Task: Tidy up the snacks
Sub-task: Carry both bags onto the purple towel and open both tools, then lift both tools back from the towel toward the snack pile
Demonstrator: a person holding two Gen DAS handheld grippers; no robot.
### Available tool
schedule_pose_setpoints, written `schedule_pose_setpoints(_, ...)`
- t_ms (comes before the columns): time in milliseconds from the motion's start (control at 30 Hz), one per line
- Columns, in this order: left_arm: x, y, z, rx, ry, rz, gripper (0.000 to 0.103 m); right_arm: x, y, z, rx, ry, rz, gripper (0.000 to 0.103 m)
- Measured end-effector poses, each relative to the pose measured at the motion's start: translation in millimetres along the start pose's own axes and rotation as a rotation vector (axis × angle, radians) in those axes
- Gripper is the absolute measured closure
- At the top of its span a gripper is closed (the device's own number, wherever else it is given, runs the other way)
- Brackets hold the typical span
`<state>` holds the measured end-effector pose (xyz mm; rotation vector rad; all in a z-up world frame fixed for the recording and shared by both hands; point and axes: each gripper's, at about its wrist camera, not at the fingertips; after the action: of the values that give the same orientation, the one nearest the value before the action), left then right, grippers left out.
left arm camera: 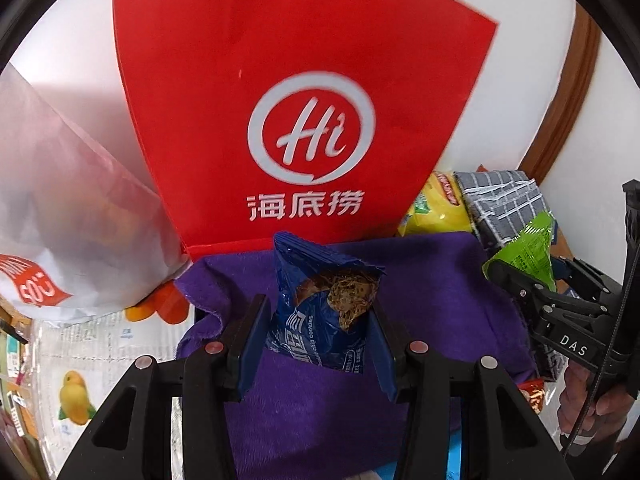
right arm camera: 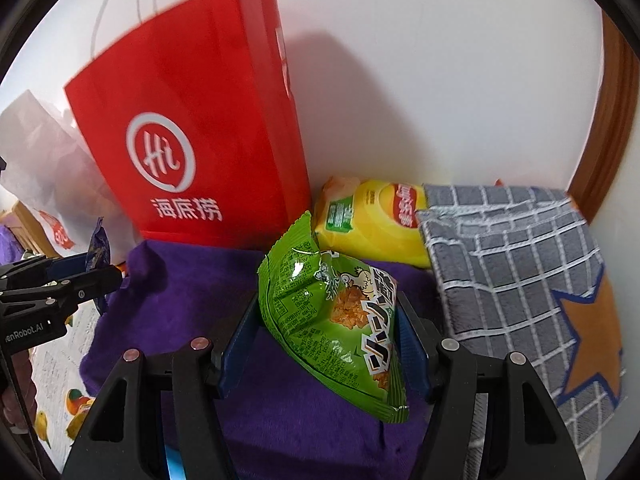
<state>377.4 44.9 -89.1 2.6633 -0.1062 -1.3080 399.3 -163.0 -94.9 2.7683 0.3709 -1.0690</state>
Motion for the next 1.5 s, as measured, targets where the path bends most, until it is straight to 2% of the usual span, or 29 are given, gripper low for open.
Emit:
schedule_pose_setpoints(333, 46, -16, 10, -0.02, -0.084, -0.003, 0.058, 41, 6, 14, -0.021, -0.094, -0.013, 0.039)
schedule_pose_setpoints(767, 62, -13, 9, -0.011, -0.109, -0.018, 0.058, 64, 1, 23, -0.036, -0.158, -0.039, 0.039)
schedule_pose_setpoints(1100, 70, -11, 6, -0.009, -0.131, -0.018, 0.058, 68, -4, 23, -0.05, -0.169, -0.042, 0.038)
schedule_pose_setpoints(1267, 70, -12, 5, -0.014, -0.139, -0.008, 0.057, 76, -13, 22, -0.06, -0.183, -0.034, 0.035)
schedule_pose_setpoints(1333, 70, -12, 4, -0.009, -0.145, -0.007, 0.057, 76, -13, 20, -0.053, -0.182, -0.036, 0.028)
schedule_pose_setpoints(1400, 69, -12, 4, -0.008, -0.152, -0.008, 0.054, 71, -8, 19, -0.041, -0.176, -0.039, 0.025)
schedule_pose_setpoints(1467, 65, -12, 3, -0.01, -0.143, 0.001, 0.041, 66, -7, 15, -0.034, -0.17, -0.043, 0.025)
schedule_pose_setpoints(1500, 63, -11, 2, -0.015, -0.139, 0.004, 0.038, 64, -7, 14, -0.034, -0.169, -0.04, 0.025)
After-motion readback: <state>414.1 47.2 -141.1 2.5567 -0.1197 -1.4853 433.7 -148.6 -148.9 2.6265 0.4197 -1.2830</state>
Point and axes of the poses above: each gripper's, at about its wrist camera, not at the fingertips, and x roughly the way its jaws point, y to its right, z to its underside, and after that the axes turned 8 degrees about -x, right-handed
